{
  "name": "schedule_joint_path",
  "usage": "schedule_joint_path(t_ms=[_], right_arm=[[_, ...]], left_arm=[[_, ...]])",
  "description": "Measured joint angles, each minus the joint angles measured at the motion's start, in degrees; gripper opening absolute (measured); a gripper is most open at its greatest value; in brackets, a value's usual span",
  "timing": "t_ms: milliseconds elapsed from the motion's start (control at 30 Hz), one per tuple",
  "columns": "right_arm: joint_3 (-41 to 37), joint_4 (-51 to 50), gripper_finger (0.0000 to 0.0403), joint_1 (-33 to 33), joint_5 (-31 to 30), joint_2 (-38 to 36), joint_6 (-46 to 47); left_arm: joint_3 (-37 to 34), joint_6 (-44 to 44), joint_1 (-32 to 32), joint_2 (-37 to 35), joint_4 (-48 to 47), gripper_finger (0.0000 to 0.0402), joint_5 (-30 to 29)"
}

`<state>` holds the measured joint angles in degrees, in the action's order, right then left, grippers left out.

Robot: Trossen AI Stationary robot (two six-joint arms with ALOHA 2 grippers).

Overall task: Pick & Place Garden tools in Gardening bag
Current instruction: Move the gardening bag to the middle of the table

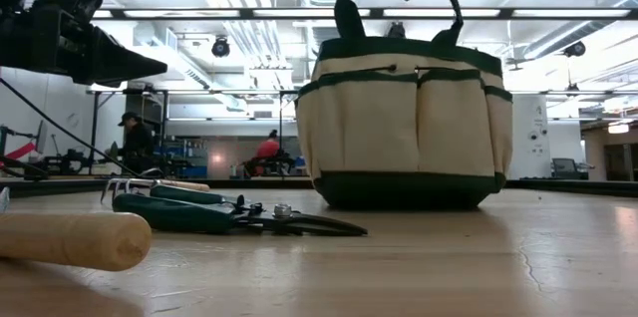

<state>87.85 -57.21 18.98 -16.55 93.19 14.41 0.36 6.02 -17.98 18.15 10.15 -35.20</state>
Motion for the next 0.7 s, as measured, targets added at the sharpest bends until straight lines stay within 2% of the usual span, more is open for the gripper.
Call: schedule_joint_path(t_ms=[167,500,633,700], right_arm=[[0.0,0.0,0.0008,-2.4,8.5,-0.6,1.5],[0.0,-2.4,0.0008,-6.0,10.4,-0.4,3.1],[-0.4,-3.4,0.0008,-8.2,16.1,-0.4,4.9],[-0.6,-3.5,0.0008,-9.0,16.9,-0.4,4.7]], left_arm=[[0.0,0.0,0.0,0.0,0.0,0.0012,0.0],[0.0,0.0,0.0,0.0,0.0,0.0012,0.0],[0.0,0.0,0.0,0.0,0.0,0.0012,0.0],[0.0,0.0,0.0,0.0,0.0,0.0012,0.0]])
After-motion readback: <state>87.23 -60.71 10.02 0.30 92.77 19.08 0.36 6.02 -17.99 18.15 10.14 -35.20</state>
